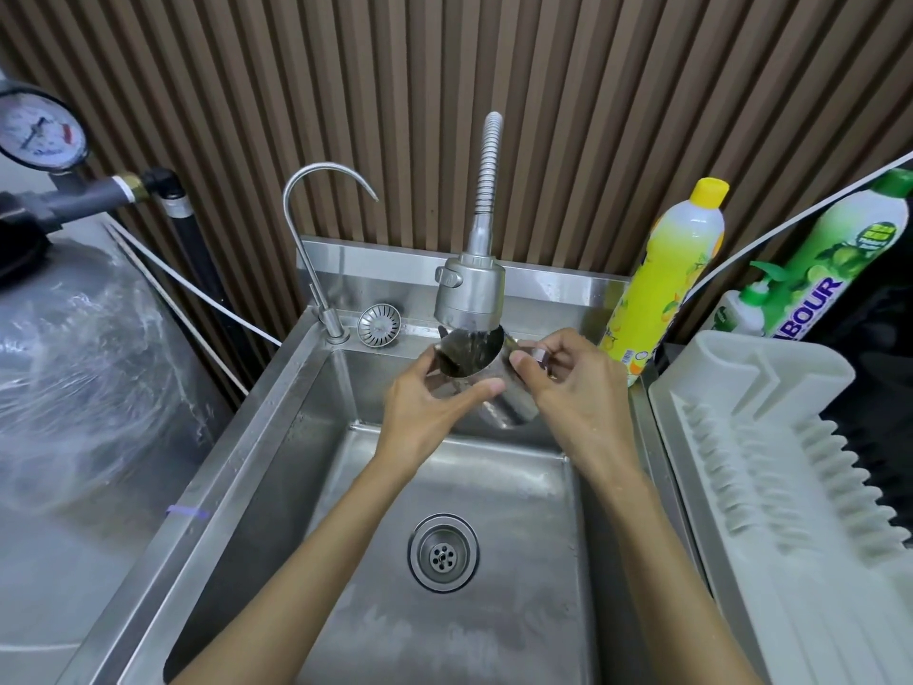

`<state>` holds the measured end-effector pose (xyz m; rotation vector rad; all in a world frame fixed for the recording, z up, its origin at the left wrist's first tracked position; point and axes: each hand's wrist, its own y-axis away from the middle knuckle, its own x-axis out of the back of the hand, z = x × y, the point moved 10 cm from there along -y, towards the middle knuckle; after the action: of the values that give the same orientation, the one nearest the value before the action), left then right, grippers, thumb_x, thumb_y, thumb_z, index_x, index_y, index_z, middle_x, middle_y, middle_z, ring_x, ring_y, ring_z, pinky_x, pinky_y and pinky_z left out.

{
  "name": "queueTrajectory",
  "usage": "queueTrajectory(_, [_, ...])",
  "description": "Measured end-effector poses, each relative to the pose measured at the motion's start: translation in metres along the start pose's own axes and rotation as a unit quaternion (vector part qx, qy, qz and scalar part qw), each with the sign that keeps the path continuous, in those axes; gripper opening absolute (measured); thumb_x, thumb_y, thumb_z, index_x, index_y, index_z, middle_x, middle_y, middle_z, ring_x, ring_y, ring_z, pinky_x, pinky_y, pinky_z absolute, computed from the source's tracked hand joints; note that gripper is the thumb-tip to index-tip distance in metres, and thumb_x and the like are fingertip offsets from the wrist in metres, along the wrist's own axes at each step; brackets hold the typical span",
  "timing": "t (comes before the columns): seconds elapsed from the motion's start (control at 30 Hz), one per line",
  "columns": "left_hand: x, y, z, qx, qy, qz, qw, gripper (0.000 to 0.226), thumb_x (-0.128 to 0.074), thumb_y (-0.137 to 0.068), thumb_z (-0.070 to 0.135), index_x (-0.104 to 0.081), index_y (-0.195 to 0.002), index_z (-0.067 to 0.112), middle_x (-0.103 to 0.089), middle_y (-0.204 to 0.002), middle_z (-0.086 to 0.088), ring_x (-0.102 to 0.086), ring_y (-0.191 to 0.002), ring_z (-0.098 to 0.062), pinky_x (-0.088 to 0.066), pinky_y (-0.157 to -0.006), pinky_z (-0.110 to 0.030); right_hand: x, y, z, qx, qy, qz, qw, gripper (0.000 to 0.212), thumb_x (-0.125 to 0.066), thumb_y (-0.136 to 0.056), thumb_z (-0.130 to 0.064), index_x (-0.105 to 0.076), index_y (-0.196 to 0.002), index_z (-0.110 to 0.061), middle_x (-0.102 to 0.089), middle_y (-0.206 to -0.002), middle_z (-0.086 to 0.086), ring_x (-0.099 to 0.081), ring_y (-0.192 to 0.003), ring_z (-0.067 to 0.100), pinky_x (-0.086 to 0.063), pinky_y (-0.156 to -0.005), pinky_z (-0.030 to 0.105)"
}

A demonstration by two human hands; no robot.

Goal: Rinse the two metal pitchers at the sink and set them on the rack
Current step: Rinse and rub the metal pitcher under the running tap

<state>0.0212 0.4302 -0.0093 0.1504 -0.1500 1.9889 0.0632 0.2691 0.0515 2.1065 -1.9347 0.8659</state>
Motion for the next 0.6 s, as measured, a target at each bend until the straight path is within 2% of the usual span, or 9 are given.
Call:
queueTrajectory(0.07, [-0.002, -0.004, 0.005, -0.018, 0.048, 0.015, 0.999, 0.055, -0.081, -0.066, 0.004, -0.058, -0.116, 0.005, -0.069, -0.100, 0.004, -0.065, -0.089, 0.004, -0.046, -0.074, -0.005, -0.006, -0.001, 0.005, -0.005, -0.097, -0.017, 0.995, 0.022, -0.065, -0.085, -0.014, -0.050, -0.071, -0.022, -0.068, -0.093, -0.013, -0.067, -0.093, 0.011, -0.053, -0.090, 0.035])
queueTrajectory(0.13, [0.000, -0.008, 0.010, -0.037, 0.078, 0.038, 0.996, 0.066, -0.080, -0.063, -0.006, -0.052, -0.122, 0.002, -0.067, -0.105, 0.000, -0.064, -0.092, 0.005, -0.048, -0.080, -0.009, -0.016, -0.004, 0.013, -0.019, -0.211, -0.044, 0.976, 0.023, -0.059, -0.088, -0.006, -0.047, -0.073, -0.020, -0.065, -0.104, -0.018, -0.064, -0.105, 0.007, -0.048, -0.097, 0.028])
queueTrajectory(0.23, [0.011, -0.008, 0.016, -0.066, 0.068, 0.090, 0.991, 0.086, -0.086, -0.056, 0.004, -0.046, -0.132, 0.008, -0.058, -0.125, -0.007, -0.058, -0.114, -0.011, -0.046, -0.101, -0.024, -0.037, -0.006, 0.024, -0.055, -0.320, -0.092, 0.941, 0.023, -0.054, -0.090, -0.003, -0.046, -0.074, -0.017, -0.064, -0.114, -0.014, -0.060, -0.112, 0.006, -0.044, -0.097, 0.025])
queueTrajectory(0.27, [0.015, -0.006, 0.020, -0.087, 0.042, 0.105, 0.990, 0.088, -0.088, -0.054, 0.012, -0.047, -0.132, 0.011, -0.056, -0.127, -0.005, -0.055, -0.117, -0.007, -0.043, -0.104, -0.025, -0.044, -0.006, 0.028, -0.071, -0.353, -0.103, 0.927, 0.022, -0.053, -0.091, -0.003, -0.045, -0.074, -0.015, -0.064, -0.116, -0.009, -0.060, -0.111, 0.008, -0.044, -0.097, 0.027])
queueTrajectory(0.33, [0.022, 0.002, 0.030, -0.126, -0.020, 0.125, 0.984, 0.082, -0.089, -0.055, 0.019, -0.049, -0.126, 0.022, -0.050, -0.124, 0.003, -0.047, -0.112, 0.013, -0.036, -0.100, -0.009, -0.058, -0.002, 0.036, -0.106, -0.418, -0.120, 0.894, 0.019, -0.051, -0.093, -0.003, -0.047, -0.076, -0.011, -0.066, -0.114, 0.005, -0.063, -0.105, 0.016, -0.048, -0.098, 0.032])
queueTrajectory(0.4, [0.025, 0.009, 0.036, -0.142, -0.053, 0.139, 0.979, 0.081, -0.089, -0.056, 0.021, -0.050, -0.128, 0.022, -0.044, -0.119, 0.003, -0.044, -0.109, 0.012, -0.035, -0.096, -0.006, -0.065, 0.003, 0.039, -0.129, -0.436, -0.126, 0.882, 0.013, -0.051, -0.093, -0.006, -0.050, -0.080, -0.006, -0.070, -0.093, 0.007, -0.066, -0.092, 0.020, -0.054, -0.091, 0.038])
queueTrajectory(0.47, [0.031, 0.013, 0.036, -0.129, -0.080, 0.161, 0.975, 0.085, -0.089, -0.053, 0.034, -0.053, -0.129, 0.020, -0.042, -0.115, 0.001, -0.045, -0.113, -0.004, -0.035, -0.099, -0.012, -0.067, 0.006, 0.039, -0.135, -0.407, -0.120, 0.895, 0.012, -0.053, -0.093, -0.011, -0.052, -0.083, -0.004, -0.071, -0.073, 0.001, -0.069, -0.078, 0.016, -0.060, -0.077, 0.037])
queueTrajectory(0.53, [0.036, 0.016, 0.032, -0.107, -0.098, 0.181, 0.973, 0.085, -0.087, -0.051, 0.045, -0.056, -0.126, 0.019, -0.042, -0.108, 0.002, -0.046, -0.109, -0.011, -0.036, -0.097, -0.016, -0.062, 0.009, 0.040, -0.143, -0.367, -0.101, 0.914, 0.015, -0.058, -0.091, -0.015, -0.054, -0.080, -0.005, -0.071, -0.072, 0.004, -0.070, -0.069, 0.014, -0.061, -0.065, 0.035])
queueTrajectory(0.6, [0.034, 0.016, 0.025, -0.080, -0.107, 0.177, 0.975, 0.077, -0.085, -0.055, 0.047, -0.059, -0.121, 0.017, -0.045, -0.104, 0.000, -0.049, -0.101, -0.012, -0.038, -0.092, -0.016, -0.050, 0.010, 0.040, -0.146, -0.310, -0.072, 0.937, 0.018, -0.063, -0.087, -0.019, -0.055, -0.077, -0.007, -0.072, -0.080, 0.012, -0.071, -0.067, 0.017, -0.060, -0.058, 0.035])
